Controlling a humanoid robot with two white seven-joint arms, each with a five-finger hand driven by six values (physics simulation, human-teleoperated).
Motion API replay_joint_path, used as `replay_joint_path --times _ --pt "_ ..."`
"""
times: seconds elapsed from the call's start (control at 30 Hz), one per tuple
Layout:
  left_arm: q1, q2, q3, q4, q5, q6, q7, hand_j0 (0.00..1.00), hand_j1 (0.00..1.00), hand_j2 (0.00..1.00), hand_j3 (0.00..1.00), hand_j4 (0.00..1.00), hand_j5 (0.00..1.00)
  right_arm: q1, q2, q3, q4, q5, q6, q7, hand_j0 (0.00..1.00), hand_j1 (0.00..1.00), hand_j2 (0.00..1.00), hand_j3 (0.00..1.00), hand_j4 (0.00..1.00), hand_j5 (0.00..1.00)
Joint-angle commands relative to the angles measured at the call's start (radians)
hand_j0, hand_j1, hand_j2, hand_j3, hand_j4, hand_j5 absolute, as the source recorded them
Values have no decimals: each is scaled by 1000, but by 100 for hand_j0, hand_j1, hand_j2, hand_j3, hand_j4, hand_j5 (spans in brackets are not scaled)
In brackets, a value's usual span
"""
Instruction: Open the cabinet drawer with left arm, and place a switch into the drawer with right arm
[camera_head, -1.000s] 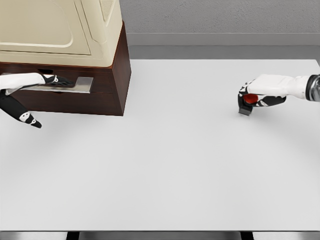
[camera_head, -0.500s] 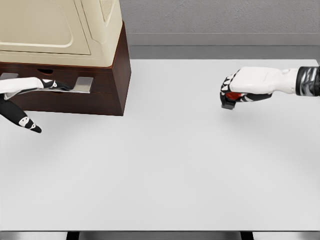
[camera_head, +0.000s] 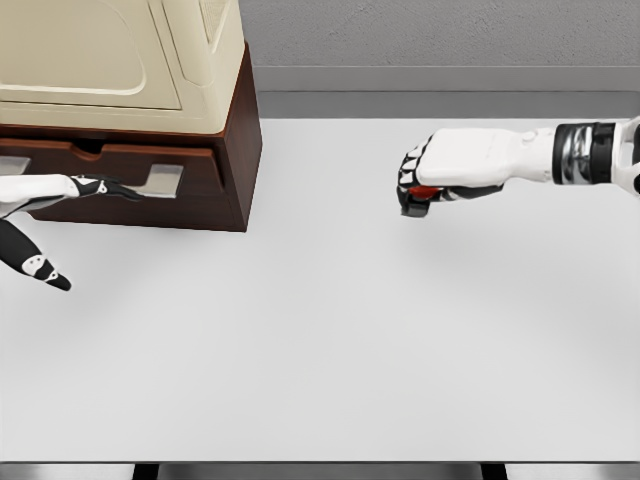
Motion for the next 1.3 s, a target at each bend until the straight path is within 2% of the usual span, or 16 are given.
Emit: replay_joint_path --times 0.0,0.5,0.67,0.93,1.27 --pt "0 12 -33 17 -147 -1 -3 100 100 100 100 100 100 -3 21 12 -1 -14 3 -1 48 48 48 48 48 48" --pt "21 64 -31 16 -147 -3 -3 100 100 100 100 100 100 -129 142 116 1 -60 3 -1 48 48 48 48 48 48" --pt "54 73 -26 16 -148 -9 -3 100 100 100 100 100 100 -166 186 153 1 -68 3 -1 48 48 48 48 48 48" --pt "72 94 -19 16 -133 -102 -3 100 100 100 100 100 100 -242 225 190 1 -111 3 -1 48 48 48 48 48 48" --pt "90 130 -10 16 -106 -196 -3 100 100 100 100 100 100 -287 262 202 -2 -157 3 -1 48 48 48 48 48 48"
